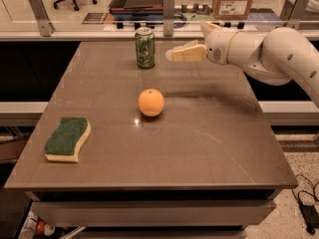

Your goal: Knock green can over

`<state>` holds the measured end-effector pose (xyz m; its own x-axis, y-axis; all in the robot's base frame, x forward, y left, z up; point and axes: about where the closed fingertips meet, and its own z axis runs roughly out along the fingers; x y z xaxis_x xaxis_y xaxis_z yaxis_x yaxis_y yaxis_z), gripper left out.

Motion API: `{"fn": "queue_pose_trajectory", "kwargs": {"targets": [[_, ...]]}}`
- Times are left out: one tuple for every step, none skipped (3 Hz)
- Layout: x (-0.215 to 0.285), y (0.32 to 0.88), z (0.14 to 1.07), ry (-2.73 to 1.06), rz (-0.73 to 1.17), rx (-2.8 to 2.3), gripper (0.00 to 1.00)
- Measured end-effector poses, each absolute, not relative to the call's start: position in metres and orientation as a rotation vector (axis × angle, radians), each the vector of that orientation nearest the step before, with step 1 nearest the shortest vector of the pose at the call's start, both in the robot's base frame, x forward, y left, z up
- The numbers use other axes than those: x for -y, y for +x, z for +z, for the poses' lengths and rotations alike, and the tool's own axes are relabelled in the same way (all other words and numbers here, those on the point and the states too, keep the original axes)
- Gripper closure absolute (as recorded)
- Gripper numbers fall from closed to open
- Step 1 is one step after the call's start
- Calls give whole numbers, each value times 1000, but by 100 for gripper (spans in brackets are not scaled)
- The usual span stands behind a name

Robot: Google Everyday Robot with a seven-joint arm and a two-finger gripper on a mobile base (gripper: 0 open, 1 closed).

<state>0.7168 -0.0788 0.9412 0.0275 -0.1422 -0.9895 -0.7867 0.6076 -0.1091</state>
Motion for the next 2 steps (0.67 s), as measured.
{"fn": "queue_pose_trajectory", "kwargs": {"targets": [[69, 732, 931, -806, 592, -1511, 0], [58, 747, 915, -794, 603, -1556, 0]]}}
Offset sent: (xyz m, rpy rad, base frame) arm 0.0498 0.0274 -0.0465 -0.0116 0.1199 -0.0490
